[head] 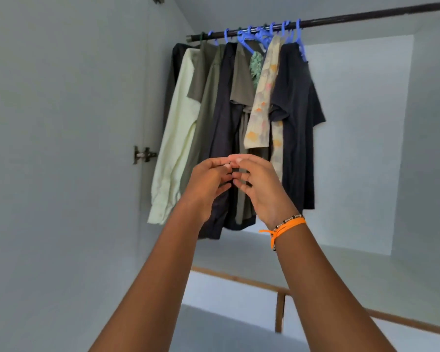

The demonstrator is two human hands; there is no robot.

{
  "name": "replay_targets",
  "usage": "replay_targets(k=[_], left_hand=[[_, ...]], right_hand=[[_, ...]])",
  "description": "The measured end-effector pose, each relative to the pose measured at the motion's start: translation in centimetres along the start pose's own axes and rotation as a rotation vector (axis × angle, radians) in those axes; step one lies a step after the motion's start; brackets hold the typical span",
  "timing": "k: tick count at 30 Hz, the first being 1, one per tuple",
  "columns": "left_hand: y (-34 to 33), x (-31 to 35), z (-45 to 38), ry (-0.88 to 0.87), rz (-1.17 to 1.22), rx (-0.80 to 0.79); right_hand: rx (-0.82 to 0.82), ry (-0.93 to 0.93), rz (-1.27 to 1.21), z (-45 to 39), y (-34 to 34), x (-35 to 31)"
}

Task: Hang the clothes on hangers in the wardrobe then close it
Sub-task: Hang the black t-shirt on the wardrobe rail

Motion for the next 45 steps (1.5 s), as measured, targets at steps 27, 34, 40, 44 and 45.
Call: replay_targets(k=[27, 34, 40, 44, 45], left_hand=[[68.9, 14.0, 49.3, 0.179, -0.284, 1.1], [84.3, 22.9, 66.4, 0.155, -0.357, 1.467], [94.4, 27.5, 77.9, 0.161, -0.339, 1.699], [101.9, 29.9, 83.5, 0.162, -0.292, 1.81], [104.0, 30.8, 84.7, 0.167, -0.285, 1.833]], right_hand=[[-0.83, -0.801, -0.229, 68.9, -47.6, 8.3], [-1.137, -0.971, -0.211, 91.2, -59.2, 4.4], [-1.397, -1.029, -0.172, 106.0, -66.5, 1.3], [-1.51, -1.072, -0.147, 115.3, -72.6, 1.0], [-1.536, -1.079, -0.137, 117.6, -74.4, 0.8]])
Point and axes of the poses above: each hand's wrist, its own z-axis away from the middle knuckle, its own y-axis out of the back of the hand, x = y × z, the point moved 10 cm from there along -z, towards the middle knuckle, and after that the axes turned 13 degrees about x, right-handed, at the moved point
